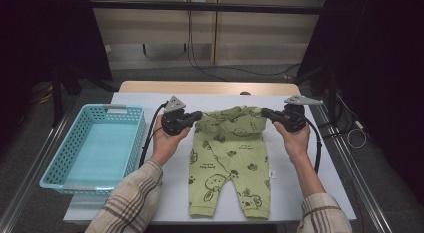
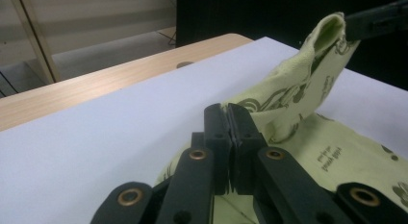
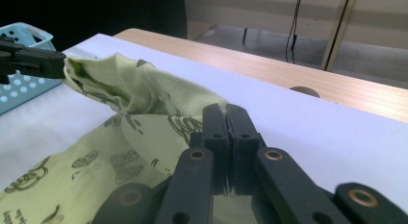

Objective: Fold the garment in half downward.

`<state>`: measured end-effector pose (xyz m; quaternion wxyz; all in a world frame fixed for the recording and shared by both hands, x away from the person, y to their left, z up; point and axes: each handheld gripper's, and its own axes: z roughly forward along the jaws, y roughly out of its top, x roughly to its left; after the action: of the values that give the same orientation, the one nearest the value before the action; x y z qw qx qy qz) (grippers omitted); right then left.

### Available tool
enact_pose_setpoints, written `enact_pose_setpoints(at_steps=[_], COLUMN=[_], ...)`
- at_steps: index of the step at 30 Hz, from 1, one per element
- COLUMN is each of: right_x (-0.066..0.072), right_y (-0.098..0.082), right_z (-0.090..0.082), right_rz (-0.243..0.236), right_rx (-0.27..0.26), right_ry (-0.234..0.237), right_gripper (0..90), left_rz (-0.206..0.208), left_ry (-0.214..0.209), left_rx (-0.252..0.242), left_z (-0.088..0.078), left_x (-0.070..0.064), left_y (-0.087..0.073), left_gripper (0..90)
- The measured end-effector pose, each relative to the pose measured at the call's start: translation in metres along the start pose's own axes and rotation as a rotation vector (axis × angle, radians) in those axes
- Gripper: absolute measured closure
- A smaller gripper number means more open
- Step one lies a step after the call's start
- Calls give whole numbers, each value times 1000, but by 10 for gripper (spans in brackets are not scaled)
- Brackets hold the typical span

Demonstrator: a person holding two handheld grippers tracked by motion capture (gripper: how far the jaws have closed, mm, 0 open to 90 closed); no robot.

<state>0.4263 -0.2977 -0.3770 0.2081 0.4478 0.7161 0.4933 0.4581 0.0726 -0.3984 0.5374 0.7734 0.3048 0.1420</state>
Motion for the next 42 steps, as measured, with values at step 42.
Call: enact_pose_setpoints(at_steps=[42], right_x=[42], right_y=[-46], right_z=[-36], right_rz=[-85], right_rx=[67], right_ry=[77], right_gripper=[883], left_rz=[87], left_ry=[-80], left_rx=[64], left_z=[-31], left_x=[-38], left_y=[-33], left_gripper=[882])
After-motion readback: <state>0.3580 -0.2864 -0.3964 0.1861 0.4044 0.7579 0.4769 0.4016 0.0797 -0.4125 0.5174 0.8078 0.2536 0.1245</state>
